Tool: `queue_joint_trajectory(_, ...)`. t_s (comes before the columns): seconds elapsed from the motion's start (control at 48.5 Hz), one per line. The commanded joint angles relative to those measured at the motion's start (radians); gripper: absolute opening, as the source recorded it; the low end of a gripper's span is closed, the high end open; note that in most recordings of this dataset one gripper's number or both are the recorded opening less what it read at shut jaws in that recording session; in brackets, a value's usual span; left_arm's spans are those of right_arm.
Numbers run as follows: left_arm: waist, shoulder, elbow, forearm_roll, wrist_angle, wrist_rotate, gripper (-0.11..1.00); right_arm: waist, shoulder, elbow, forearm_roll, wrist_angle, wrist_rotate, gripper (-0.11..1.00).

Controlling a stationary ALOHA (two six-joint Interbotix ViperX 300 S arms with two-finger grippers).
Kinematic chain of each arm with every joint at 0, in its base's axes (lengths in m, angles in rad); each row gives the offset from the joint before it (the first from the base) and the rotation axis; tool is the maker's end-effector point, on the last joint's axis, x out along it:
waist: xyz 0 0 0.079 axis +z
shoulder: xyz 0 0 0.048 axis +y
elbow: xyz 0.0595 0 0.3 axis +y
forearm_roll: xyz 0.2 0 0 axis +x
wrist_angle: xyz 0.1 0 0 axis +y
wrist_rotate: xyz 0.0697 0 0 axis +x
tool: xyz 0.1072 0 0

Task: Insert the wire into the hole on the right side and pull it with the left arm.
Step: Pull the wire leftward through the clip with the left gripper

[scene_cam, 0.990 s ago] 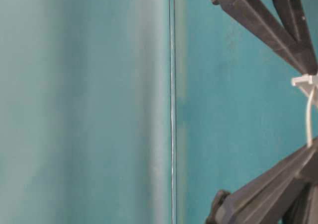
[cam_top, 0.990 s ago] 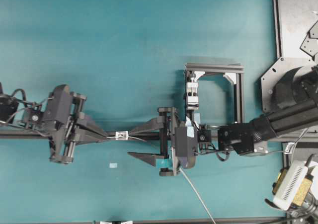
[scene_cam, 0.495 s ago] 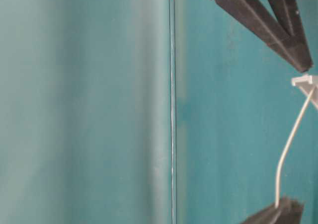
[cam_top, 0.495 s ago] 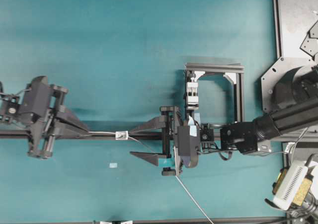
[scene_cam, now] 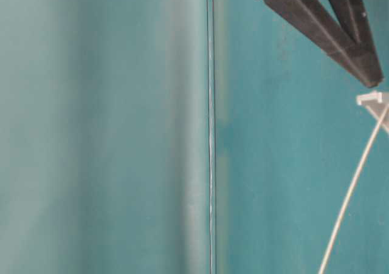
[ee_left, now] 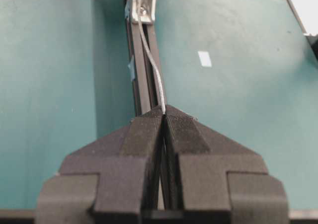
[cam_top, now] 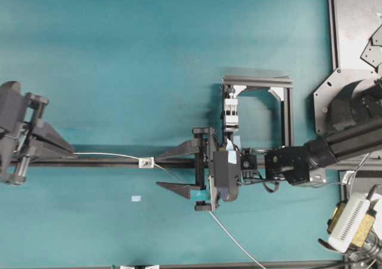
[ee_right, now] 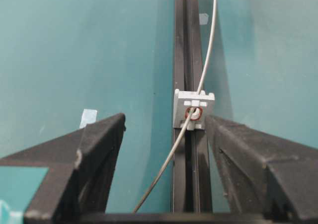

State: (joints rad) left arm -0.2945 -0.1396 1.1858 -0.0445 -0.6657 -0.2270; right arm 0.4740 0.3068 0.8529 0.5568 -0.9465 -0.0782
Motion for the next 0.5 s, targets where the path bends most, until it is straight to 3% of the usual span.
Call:
queue_joint_trajectory(0.0, -0.008, -0.041, 0.012, 0.003, 0.009, -0.002, -0.11, 0.003, -0.032, -0.005, -0.002, -0.005, 0.002, 0.77)
queue_joint_trajectory(0.227, -0.008, -0.100, 0.055, 0.003, 0.051, -0.011, -0.11, 0.002, -0.032, -0.006, -0.002, -0.003, 0.002, 0.77)
queue_joint_trajectory(0.474, -0.020, -0.095, 0.032, 0.003, 0.081, -0.003, -0.11, 0.003, -0.032, -0.006, -0.002, -0.005, 0.000, 0.78)
